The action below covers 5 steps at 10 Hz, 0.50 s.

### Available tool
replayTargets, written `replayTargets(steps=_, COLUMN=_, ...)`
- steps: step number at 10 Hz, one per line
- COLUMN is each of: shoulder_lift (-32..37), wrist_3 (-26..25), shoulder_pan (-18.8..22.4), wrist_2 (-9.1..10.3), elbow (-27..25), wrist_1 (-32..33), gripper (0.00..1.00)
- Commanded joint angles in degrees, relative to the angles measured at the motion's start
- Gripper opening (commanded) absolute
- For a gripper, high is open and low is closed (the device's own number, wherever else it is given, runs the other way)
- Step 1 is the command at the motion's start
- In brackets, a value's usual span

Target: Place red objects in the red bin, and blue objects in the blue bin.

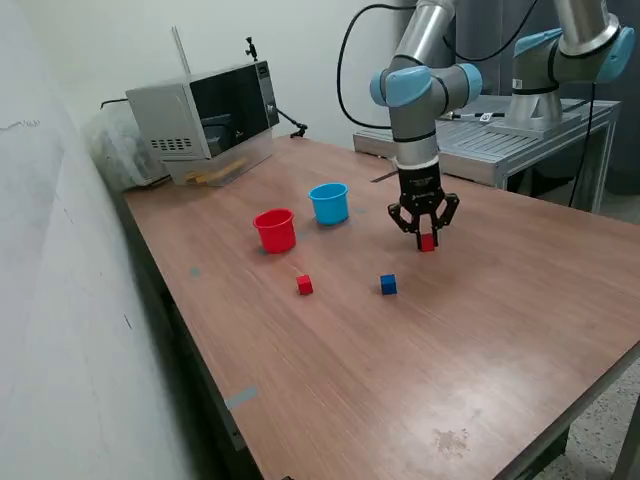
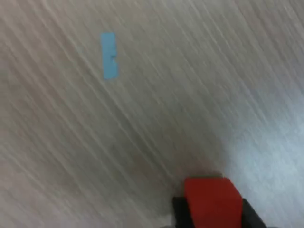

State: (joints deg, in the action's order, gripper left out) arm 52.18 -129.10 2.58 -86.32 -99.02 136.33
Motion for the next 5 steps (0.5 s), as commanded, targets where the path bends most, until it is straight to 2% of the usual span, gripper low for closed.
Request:
replayTargets(steps=1, shoulder_lift=1.86, wrist_3=-0.53, shoulder_pan=-0.55, wrist_2=-4.36, elbow=3.03, wrist_1=-1.24, gripper=0.0)
replayTargets(steps=3, shoulder_lift=5.38, wrist_3=-0.71, shoulder_pan=-2.04, wrist_2=-4.82, elbow=5.32, wrist_1=-2.73, gripper=0.0)
replayTargets(steps=5, shoulder_lift=6.01, wrist_3=-1.32, shoulder_pan=-5.02, wrist_2=-4.91, elbow=9.7, wrist_1=-2.74, gripper=0.0)
